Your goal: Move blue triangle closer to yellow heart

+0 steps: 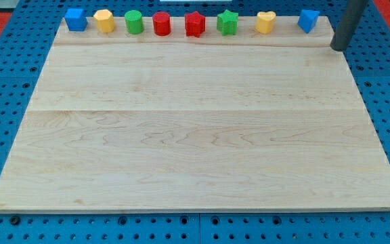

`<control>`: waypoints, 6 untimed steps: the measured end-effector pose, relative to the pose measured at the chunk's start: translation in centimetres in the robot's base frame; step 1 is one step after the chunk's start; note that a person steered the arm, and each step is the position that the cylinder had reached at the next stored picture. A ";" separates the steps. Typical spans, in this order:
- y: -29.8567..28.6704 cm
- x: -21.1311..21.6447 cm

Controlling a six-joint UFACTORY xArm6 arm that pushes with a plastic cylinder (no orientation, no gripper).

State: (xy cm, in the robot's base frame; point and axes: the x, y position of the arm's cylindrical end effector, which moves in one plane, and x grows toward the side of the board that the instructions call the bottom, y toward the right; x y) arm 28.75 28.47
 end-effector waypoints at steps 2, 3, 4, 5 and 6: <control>1.7 -8.2; 0.8 -9.7; -0.8 -9.4; -6.5 -9.6; -8.3 -9.2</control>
